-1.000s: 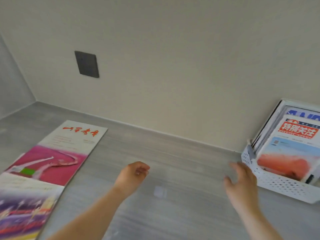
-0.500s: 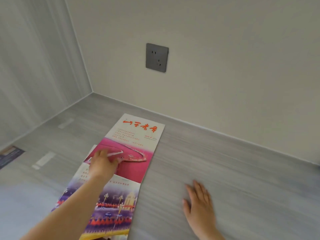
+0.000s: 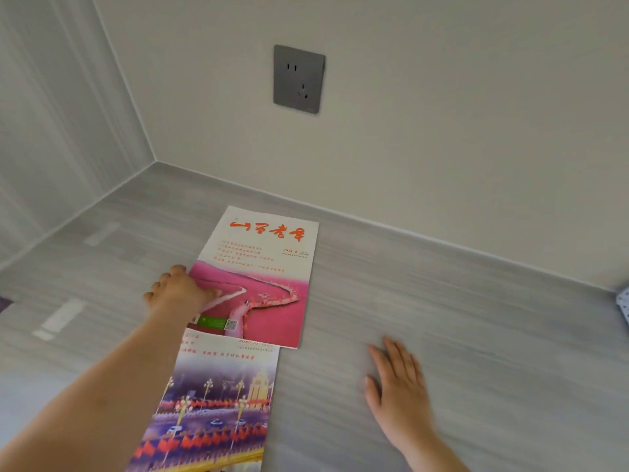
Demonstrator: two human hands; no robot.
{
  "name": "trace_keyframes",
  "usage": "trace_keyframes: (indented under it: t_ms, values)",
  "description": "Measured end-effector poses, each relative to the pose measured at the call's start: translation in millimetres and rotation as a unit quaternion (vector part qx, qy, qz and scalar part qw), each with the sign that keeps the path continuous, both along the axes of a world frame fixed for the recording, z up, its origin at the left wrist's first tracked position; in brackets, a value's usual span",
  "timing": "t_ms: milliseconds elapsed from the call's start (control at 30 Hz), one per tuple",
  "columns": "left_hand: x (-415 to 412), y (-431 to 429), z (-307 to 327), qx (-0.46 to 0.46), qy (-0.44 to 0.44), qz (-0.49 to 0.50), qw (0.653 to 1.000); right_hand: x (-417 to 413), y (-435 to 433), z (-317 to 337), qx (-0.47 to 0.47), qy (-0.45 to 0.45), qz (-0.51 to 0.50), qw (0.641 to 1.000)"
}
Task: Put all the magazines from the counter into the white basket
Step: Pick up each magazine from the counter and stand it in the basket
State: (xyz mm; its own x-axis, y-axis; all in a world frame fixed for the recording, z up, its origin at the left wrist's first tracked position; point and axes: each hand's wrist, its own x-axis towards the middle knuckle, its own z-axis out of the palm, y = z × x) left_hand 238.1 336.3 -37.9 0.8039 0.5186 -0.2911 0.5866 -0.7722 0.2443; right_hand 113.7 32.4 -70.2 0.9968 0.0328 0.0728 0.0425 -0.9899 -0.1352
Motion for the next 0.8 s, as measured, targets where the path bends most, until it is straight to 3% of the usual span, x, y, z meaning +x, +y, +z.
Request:
trace_keyframes:
  t_ms: [133,267,367,433,533,633,800]
  values:
    - [4.5,-3.9,5.8,-0.030,-0.024,-0.020,0.999,-1.0,-3.8,-3.9,-0.014,-0.046,0.012,0.999]
    - [-3.9,-9.4,14.9,-0.047,-0.111,-0.054,0.991,-1.1,-9.7,-5.6,0.004,-0.002,0.017,1.000]
    - [-14.2,-22.4,30.8,-0.096,-0.162,-0.083,0.979,9.9,-17.4,-2.3,0.161,0.072,0.015,0.984]
    - [-24.2,-36.8,45.9,-0.141,-0.211,-0.088,0.963,18.9,-19.0,9.1,0.328,0.114,-0.049,0.936]
    - [-43.7,-69.5,71.0,-0.200,-0.284,-0.115,0.931,30.0,-27.3,40.1,0.529,0.110,-0.142,0.829]
    - [-63.1,-111.5,94.1,-0.279,-0.327,-0.134,0.893,34.0,-50.8,74.2,0.627,0.117,-0.148,0.756]
    - [-86.1,-191.2,118.3,-0.392,-0.335,-0.147,0.844,18.4,-123.0,128.6,0.709,0.064,-0.068,0.699]
